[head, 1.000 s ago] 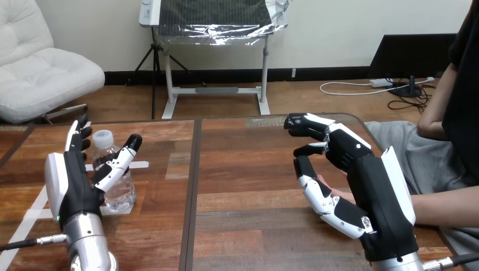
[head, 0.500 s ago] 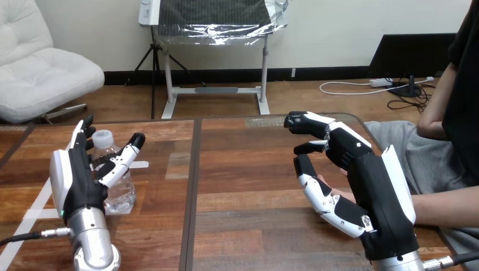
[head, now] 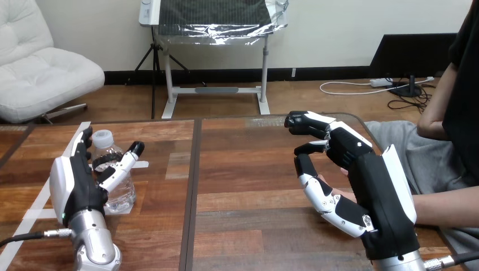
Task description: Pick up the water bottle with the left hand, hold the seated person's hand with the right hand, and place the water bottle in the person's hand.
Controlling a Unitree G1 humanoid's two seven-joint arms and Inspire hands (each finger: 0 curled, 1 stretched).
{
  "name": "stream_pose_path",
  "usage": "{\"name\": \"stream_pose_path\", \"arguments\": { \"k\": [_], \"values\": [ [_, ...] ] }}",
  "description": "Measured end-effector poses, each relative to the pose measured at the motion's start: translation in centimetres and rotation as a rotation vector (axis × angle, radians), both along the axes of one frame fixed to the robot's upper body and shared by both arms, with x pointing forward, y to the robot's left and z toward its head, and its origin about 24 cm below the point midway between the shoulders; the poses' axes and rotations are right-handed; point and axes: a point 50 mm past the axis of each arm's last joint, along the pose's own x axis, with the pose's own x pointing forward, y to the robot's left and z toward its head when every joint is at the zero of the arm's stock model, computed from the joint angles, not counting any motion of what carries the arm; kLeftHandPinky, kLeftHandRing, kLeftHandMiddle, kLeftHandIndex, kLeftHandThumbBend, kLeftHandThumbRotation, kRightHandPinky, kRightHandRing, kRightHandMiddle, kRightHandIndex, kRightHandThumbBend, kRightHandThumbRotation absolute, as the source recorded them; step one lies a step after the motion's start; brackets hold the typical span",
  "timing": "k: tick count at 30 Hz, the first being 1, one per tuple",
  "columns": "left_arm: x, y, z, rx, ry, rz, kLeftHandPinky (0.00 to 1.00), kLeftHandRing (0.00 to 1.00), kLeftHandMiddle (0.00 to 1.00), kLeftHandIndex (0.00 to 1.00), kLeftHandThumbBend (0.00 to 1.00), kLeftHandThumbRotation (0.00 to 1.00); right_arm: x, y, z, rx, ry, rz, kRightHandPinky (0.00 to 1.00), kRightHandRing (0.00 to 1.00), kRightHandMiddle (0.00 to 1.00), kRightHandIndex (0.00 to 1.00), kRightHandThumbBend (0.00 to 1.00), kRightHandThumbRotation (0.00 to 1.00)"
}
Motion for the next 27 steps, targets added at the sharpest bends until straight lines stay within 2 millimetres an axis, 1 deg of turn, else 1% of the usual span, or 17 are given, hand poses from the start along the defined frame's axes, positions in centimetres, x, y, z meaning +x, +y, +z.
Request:
{"name": "stream_pose_path", "arguments": {
  "k": [17,27],
  "values": [
    [-0.2,0.7,-1.1,0.023,0.084,0.027,0.80,0.87,0.89,0.88,0.91,0.50,0.0,-0.2,0.0,-0.017,-0.001,-0.005,0.59,0.75,0.80,0.71,0.28,0.18],
    [-0.3,1.1,-1.8,0.033,0.135,0.038,0.77,0.85,0.88,0.88,0.91,0.48,0.0,-0.3,0.0,-0.032,0.001,0.001,0.59,0.75,0.80,0.70,0.28,0.17]
  ]
}}
